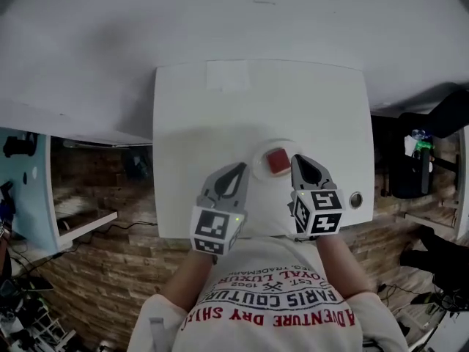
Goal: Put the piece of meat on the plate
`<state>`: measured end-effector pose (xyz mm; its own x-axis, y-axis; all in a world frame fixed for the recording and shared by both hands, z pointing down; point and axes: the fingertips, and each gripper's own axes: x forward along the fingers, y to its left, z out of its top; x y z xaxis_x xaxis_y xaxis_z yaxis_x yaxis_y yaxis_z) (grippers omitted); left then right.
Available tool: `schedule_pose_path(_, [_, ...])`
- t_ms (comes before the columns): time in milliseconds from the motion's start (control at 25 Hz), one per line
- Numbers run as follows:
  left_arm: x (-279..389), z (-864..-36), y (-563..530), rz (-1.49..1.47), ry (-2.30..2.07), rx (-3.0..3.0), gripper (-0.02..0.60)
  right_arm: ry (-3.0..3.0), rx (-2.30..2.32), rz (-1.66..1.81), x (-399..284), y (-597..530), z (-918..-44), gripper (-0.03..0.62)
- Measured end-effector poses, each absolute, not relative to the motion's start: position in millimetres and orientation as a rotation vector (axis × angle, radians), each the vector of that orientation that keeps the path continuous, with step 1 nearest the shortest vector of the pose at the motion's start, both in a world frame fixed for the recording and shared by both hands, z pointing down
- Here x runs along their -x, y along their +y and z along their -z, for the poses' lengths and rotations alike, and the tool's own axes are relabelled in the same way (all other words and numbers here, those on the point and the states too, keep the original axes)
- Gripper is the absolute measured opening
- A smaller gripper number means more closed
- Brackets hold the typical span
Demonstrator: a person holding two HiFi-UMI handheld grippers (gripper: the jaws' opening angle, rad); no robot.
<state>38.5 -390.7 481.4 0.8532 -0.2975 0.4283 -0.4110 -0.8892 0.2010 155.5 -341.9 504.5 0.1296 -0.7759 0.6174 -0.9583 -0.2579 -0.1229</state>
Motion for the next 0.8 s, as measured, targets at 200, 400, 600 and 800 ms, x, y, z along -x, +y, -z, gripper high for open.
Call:
schedule_pose_path(200, [-40, -454, -390, -0.510, -0.564, -2.826, 0.012, -1.873, -2.110, -0.689, -141, -347, -460, 0.012])
schedule_pose_path(400, [-42, -420, -384, -0.445, -0.588, -2.907, 0.012, -1.941, -2.170, -0.480, -138, -336, -408, 0.012])
schedule_pose_path(600, [-44, -391, -378, -0.382, -0.592, -2.967, 0.012, -1.984, -2.221, -0.390, -135, -325, -378, 0.012])
schedule_pose_path(800, [-50, -382, -369, -0.342, -0.573, -2.975, 0.012, -2.009, -2.228, -0.376, -129, -319, -371, 0.012])
